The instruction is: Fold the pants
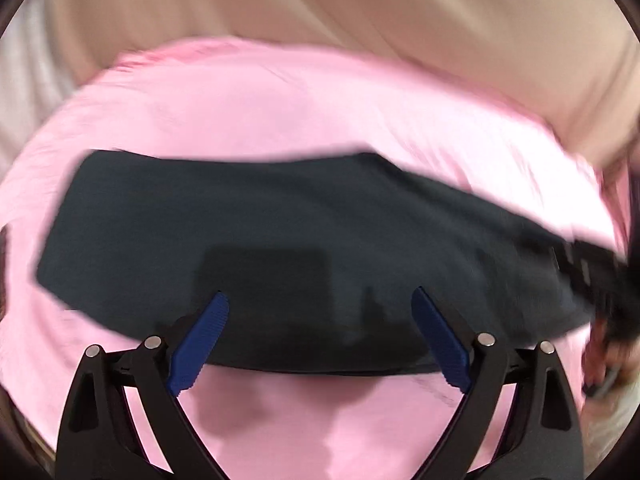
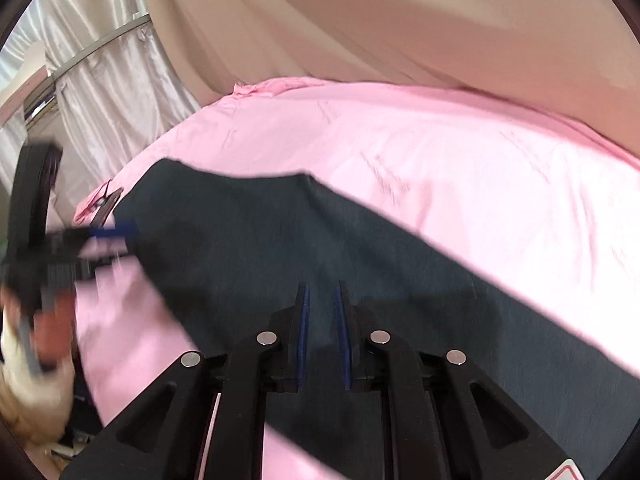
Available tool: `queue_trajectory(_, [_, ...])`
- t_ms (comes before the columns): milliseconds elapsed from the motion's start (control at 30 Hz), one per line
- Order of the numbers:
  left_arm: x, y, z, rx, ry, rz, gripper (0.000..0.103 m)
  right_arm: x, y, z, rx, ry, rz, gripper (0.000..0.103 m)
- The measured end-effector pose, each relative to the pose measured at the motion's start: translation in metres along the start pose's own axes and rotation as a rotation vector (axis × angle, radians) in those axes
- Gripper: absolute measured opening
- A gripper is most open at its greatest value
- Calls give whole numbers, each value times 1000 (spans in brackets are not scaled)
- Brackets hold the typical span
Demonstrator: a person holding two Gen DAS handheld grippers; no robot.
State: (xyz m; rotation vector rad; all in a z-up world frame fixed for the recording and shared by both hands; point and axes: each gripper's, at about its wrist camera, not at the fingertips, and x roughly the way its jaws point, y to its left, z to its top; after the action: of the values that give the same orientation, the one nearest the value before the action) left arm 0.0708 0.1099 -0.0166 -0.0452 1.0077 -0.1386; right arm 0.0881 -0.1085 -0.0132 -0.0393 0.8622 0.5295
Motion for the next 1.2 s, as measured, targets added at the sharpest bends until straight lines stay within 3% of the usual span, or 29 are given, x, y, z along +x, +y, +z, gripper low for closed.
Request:
queue_trajectory(100, [30, -13, -15, 59, 81, 34, 85, 53, 4, 23, -30, 83, -43, 13])
queue_trajectory(167, [26, -18, -24, 123, 47, 73, 84, 79, -8, 33, -29, 119, -87, 9])
queue_trajectory(233, [24, -16, -27, 142, 37, 80, 85, 99, -23, 45, 4, 98, -76, 1])
queue_trajectory(300, [20, -16, -31, 155, 26, 81, 85, 109, -31, 57, 53, 99, -48, 0])
queue_trajectory(400, [17, -19, -33, 156, 22, 86, 86, 105, -27, 62, 53, 86, -79, 0])
queue_trajectory(500, [11, -21, -32, 127, 2, 61, 86, 58, -29, 41, 75, -9, -114, 3])
queue_trajectory(633, [-12, -20, -32, 89, -66, 40, 86, -19, -76, -17, 201, -112, -220, 4])
queue_trajectory(800, [-29, -42, -20, 90, -125, 30, 91, -133, -166, -121, 443, -163, -554, 8])
queue_trajectory(867, [-28, -54, -18, 88, -116, 14, 92, -178, -205, -165, 582, -183, -678, 14])
queue_trajectory(933, [-23, -64, -17, 84, -100, 10, 92, -206, -233, -191, 675, -199, -754, 31])
queue_trajectory(967, [-17, -73, -16, 85, -85, 11, 92, -219, -249, -204, 715, -217, -780, 33])
queue_trajectory(1100, [0, -95, -14, 80, -33, 12, 92, -225, -290, -209, 716, -210, -719, 39])
queue_trajectory(1200, [10, -113, -16, 94, -9, 29, 92, -222, -326, -209, 664, -170, -674, 54])
